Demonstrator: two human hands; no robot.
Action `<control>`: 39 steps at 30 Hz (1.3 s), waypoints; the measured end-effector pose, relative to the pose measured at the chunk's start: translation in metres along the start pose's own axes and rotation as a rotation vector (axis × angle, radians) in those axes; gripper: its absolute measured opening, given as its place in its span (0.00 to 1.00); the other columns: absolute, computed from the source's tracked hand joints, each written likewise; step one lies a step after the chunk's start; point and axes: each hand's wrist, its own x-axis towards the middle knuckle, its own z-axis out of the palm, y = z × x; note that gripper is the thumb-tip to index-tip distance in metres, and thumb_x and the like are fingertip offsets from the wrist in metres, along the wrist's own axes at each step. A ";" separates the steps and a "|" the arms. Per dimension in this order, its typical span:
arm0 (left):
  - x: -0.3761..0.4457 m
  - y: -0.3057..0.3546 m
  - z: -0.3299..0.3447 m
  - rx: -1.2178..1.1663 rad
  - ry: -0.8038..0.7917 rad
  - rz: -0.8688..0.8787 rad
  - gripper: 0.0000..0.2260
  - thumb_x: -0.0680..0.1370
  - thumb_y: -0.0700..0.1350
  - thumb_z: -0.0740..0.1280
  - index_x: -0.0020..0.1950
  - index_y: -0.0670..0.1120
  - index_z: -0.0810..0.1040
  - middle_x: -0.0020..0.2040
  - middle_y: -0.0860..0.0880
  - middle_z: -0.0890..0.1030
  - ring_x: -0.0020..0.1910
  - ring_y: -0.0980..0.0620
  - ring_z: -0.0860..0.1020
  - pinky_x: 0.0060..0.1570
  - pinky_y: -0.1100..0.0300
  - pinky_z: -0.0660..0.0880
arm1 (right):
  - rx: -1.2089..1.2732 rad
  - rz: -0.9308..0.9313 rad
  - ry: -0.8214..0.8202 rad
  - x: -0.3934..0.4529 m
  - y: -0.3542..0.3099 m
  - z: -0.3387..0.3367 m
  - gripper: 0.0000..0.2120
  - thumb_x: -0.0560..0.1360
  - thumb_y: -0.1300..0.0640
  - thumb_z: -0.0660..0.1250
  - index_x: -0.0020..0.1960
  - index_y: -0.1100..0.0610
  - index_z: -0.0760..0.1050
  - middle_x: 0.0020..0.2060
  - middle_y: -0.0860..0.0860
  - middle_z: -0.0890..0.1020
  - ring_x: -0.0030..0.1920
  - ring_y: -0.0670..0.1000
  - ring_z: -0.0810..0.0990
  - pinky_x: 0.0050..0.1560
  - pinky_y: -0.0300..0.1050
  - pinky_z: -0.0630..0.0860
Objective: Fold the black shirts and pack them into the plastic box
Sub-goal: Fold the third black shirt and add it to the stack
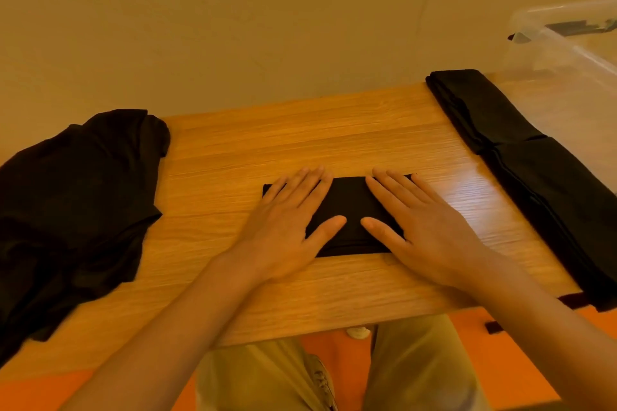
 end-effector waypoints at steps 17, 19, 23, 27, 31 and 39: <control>0.016 -0.043 -0.076 -0.422 -0.316 -0.306 0.15 0.71 0.45 0.76 0.54 0.53 0.78 0.56 0.54 0.78 0.58 0.53 0.75 0.61 0.54 0.73 | 0.138 0.272 -0.044 0.016 0.022 -0.049 0.20 0.73 0.45 0.69 0.63 0.49 0.73 0.54 0.48 0.74 0.58 0.50 0.72 0.63 0.54 0.69; 0.016 -0.040 -0.076 -0.466 -0.306 -0.327 0.13 0.70 0.43 0.76 0.51 0.52 0.78 0.55 0.52 0.78 0.56 0.53 0.76 0.56 0.57 0.74 | 0.201 0.265 -0.064 0.016 0.022 -0.049 0.13 0.73 0.47 0.70 0.56 0.47 0.74 0.51 0.45 0.72 0.55 0.48 0.72 0.61 0.51 0.70; 0.014 -0.035 -0.072 -0.556 -0.272 -0.423 0.16 0.70 0.39 0.76 0.55 0.49 0.76 0.54 0.49 0.78 0.53 0.51 0.76 0.53 0.56 0.74 | 0.365 0.236 0.021 0.006 0.020 -0.045 0.08 0.74 0.54 0.70 0.50 0.50 0.71 0.44 0.46 0.75 0.42 0.44 0.73 0.39 0.35 0.70; 0.010 -0.033 -0.066 -0.565 -0.280 -0.458 0.10 0.73 0.42 0.73 0.53 0.48 0.80 0.53 0.49 0.80 0.53 0.51 0.76 0.49 0.57 0.71 | 0.461 0.224 0.169 -0.009 0.018 -0.040 0.07 0.75 0.56 0.68 0.49 0.50 0.70 0.39 0.46 0.75 0.38 0.44 0.74 0.34 0.33 0.70; 0.013 -0.026 -0.065 -0.646 -0.118 -0.425 0.05 0.75 0.43 0.72 0.49 0.48 0.80 0.49 0.50 0.80 0.48 0.54 0.75 0.40 0.61 0.68 | 0.578 0.261 0.296 -0.024 0.019 -0.039 0.07 0.76 0.57 0.68 0.51 0.53 0.71 0.40 0.47 0.76 0.39 0.45 0.76 0.35 0.33 0.76; 0.076 0.032 -0.087 -0.889 0.158 -0.263 0.07 0.77 0.39 0.68 0.54 0.46 0.77 0.49 0.49 0.81 0.49 0.54 0.79 0.39 0.64 0.73 | 0.733 0.359 0.679 -0.058 0.039 -0.052 0.10 0.74 0.59 0.70 0.50 0.49 0.71 0.42 0.45 0.79 0.42 0.42 0.80 0.40 0.35 0.79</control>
